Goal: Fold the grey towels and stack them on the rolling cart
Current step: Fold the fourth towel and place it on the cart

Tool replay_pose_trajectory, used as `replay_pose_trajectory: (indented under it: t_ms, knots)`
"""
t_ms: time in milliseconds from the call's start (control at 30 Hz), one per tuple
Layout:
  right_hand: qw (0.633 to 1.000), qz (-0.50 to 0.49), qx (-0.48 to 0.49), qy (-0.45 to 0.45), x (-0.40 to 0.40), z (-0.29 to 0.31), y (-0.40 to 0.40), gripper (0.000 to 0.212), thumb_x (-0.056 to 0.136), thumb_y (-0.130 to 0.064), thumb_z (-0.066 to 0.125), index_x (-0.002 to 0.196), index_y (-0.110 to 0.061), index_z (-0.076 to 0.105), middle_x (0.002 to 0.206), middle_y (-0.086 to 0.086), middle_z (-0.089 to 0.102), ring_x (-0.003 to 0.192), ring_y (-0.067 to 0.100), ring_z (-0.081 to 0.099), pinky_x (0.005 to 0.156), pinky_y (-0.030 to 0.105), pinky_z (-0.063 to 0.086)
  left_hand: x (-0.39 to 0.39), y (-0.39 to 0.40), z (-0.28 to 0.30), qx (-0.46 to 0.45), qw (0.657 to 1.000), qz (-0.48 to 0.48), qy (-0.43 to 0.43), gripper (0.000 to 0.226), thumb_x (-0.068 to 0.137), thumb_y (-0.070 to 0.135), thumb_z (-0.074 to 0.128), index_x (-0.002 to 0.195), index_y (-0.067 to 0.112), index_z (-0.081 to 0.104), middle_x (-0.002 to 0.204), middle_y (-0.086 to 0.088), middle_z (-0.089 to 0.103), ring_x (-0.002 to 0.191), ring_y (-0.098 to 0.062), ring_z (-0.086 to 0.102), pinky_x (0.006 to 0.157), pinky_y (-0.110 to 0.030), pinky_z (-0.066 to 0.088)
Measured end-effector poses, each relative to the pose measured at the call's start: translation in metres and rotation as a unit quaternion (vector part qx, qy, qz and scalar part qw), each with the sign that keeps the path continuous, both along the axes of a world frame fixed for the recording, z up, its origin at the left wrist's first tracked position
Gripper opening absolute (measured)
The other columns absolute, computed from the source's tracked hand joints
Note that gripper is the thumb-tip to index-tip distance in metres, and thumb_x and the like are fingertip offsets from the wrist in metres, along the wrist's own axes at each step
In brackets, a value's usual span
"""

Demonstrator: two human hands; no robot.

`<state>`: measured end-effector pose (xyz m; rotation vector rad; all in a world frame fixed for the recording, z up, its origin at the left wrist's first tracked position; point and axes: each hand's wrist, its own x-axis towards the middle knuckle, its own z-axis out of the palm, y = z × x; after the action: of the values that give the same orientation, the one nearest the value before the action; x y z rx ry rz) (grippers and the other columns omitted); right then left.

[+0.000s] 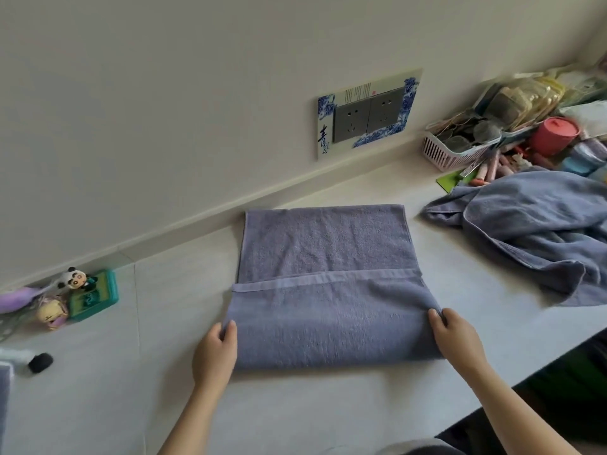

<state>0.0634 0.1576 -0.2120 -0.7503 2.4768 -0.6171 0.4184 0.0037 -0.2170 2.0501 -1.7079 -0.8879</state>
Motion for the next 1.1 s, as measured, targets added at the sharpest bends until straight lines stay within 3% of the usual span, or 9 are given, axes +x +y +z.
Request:
replay_pose_trajectory:
  t_ms: [100,200,400,633,733,833,1100]
  knots:
    - [0.998,-0.001,0.056,-0.004,0.014,-0.007,0.011,0.039,0.097,-0.038,0.041,0.067,-0.012,0.039,0.065,0.008,0.051,0.067,0.031,0.051,0.058,0.035,0.033,0.008,0.009,-0.015,0.053,0.993,-0.042,-0.093,0.04,0.096,0.036,0.044,0.065,0.011,0.039,0.071,-0.016,0.057,0.079,-0.039,0.058,0.059,-0.034,0.035]
    - [0.997,-0.012,0.07,0.03,0.027,-0.007,0.012,0.039,0.096,-0.044,0.038,0.072,-0.013,0.041,0.071,0.01,0.055,0.068,0.03,0.05,0.06,0.034,0.035,0.005,0.01,-0.01,0.018,0.991,-0.071,-0.116,0.033,0.098,0.036,0.04,0.076,0.011,0.04,0.084,-0.021,0.063,0.083,-0.04,0.059,0.06,-0.035,0.036]
    - [0.998,-0.057,-0.024,0.023,0.04,-0.009,0.023,0.033,0.098,-0.028,0.041,0.073,-0.006,0.044,0.066,0.012,0.054,0.063,0.031,0.05,0.055,0.034,0.035,0.013,0.017,-0.011,-0.022,0.985,-0.112,-0.128,0.025,0.1,0.029,0.037,0.081,0.012,0.036,0.083,-0.024,0.062,0.081,-0.043,0.059,0.058,-0.037,0.032]
    - [0.99,-0.087,-0.111,-0.008,0.05,-0.006,0.037,0.032,0.096,-0.02,0.047,0.068,-0.006,0.04,0.063,0.013,0.047,0.058,0.025,0.042,0.053,0.032,0.032,0.019,0.032,-0.009,-0.047,0.992,-0.068,-0.091,0.028,0.099,0.031,0.038,0.079,0.011,0.036,0.077,-0.022,0.062,0.076,-0.042,0.058,0.057,-0.037,0.035]
    - [0.995,-0.077,-0.055,0.044,0.047,-0.013,0.043,0.029,0.096,-0.027,0.046,0.073,-0.008,0.046,0.067,0.011,0.052,0.067,0.031,0.048,0.061,0.038,0.038,0.023,0.039,-0.014,-0.02,0.988,-0.085,-0.124,0.028,0.099,0.033,0.038,0.08,0.013,0.037,0.082,-0.021,0.064,0.08,-0.041,0.059,0.059,-0.037,0.037]
    - [0.991,-0.039,0.042,0.124,0.048,-0.017,0.047,0.028,0.097,-0.037,0.04,0.079,-0.016,0.046,0.073,0.01,0.057,0.076,0.03,0.049,0.071,0.035,0.03,0.024,0.039,-0.018,-0.02,0.98,-0.121,-0.155,0.027,0.099,0.033,0.038,0.081,0.014,0.038,0.085,-0.02,0.064,0.083,-0.04,0.06,0.06,-0.036,0.038]
    - [0.974,-0.001,0.124,0.189,0.045,-0.023,0.042,0.035,0.099,-0.042,0.025,0.081,-0.017,0.041,0.081,0.014,0.067,0.079,0.03,0.058,0.08,0.036,0.029,0.019,0.047,-0.023,-0.049,0.971,-0.117,-0.204,0.028,0.1,0.029,0.037,0.095,0.004,0.049,0.083,-0.025,0.065,0.079,-0.042,0.062,0.059,-0.037,0.04]
